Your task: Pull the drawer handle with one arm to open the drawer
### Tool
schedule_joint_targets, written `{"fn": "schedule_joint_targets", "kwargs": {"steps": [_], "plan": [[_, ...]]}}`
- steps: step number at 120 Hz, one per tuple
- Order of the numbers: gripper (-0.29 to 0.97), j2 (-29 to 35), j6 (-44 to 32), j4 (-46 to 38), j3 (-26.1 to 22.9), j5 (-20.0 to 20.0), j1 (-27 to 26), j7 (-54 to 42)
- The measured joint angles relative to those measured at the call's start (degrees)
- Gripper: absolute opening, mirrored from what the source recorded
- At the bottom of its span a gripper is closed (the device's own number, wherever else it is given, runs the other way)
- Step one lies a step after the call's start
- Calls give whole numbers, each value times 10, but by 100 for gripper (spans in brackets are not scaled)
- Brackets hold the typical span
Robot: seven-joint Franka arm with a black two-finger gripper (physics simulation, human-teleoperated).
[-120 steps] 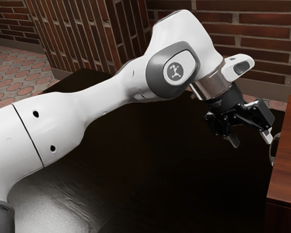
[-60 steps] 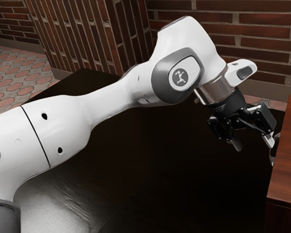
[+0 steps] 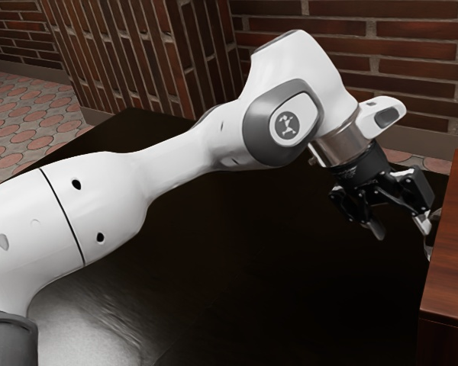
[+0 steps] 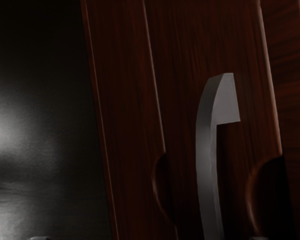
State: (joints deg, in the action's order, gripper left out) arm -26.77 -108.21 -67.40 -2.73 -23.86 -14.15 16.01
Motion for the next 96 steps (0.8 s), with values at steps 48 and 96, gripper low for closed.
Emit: {"fn": "schedule_joint_targets", "kwargs": {"steps": [48,96], "plan": [[32,0,-14,0,-7,-2,-1,0],[30,-10,-28,1,-10,-1,0,-1]]}}
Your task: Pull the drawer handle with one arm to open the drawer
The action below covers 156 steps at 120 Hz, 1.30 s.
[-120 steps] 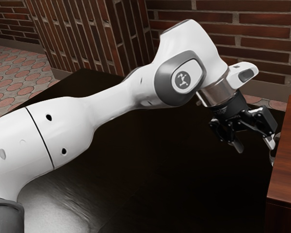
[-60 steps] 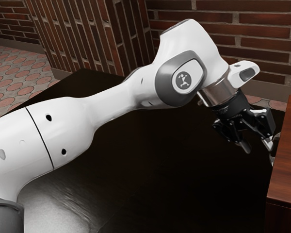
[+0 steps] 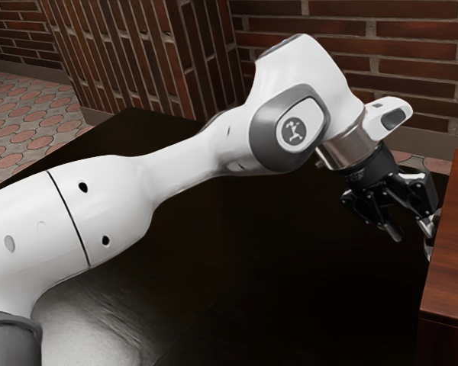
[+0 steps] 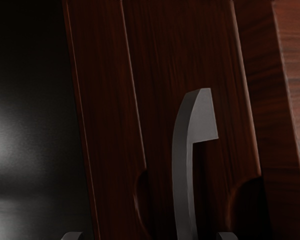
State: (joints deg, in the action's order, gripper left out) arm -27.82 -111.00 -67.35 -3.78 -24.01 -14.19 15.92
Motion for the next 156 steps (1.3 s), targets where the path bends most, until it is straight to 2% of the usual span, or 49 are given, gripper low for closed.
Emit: {"fn": "schedule_joint_targets", "kwargs": {"steps": [36,100,156], "plan": [[25,-3,-9,0,-1,1,0,0],[-4,5,-7,-8,5,14,2,3],[-11,29,-1,-37,16,26,6,6]]}}
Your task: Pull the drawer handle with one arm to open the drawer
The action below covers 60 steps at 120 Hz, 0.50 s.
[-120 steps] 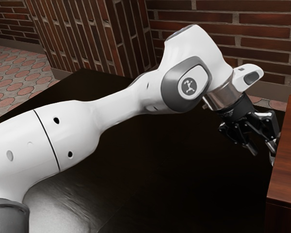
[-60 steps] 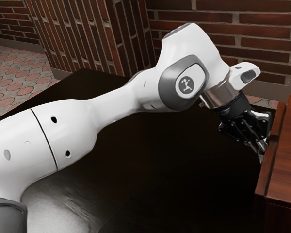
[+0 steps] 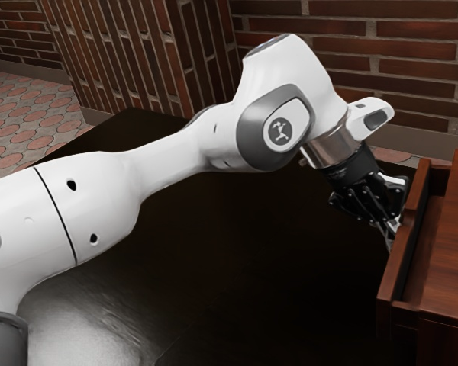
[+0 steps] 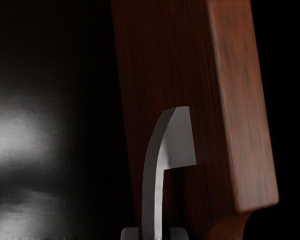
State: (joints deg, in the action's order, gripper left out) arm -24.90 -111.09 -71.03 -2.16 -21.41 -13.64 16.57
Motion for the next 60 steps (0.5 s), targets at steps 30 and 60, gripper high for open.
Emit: {"fn": "schedule_joint_targets", "kwargs": {"steps": [30,60], "plan": [[-10,9,1,-10,5,4,1,2],[-6,14,2,-18,7,5,4,3]]}}
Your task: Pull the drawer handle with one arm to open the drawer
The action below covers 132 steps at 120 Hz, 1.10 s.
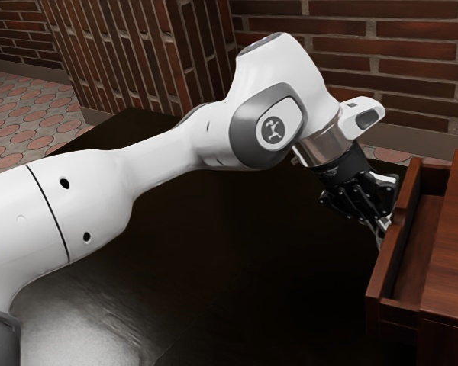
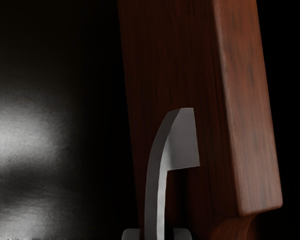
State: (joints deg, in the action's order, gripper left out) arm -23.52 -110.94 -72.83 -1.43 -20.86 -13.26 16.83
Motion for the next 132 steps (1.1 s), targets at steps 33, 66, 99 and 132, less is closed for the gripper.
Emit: {"fn": "schedule_joint_targets", "kwargs": {"steps": [33,66,99,132], "plan": [[-2,13,0,-15,-1,1,9,-2],[-1,28,-1,-34,1,-2,17,-9],[0,36,-1,-46,-2,1,28,-14],[0,47,0,-58,-2,4,36,-17]]}}
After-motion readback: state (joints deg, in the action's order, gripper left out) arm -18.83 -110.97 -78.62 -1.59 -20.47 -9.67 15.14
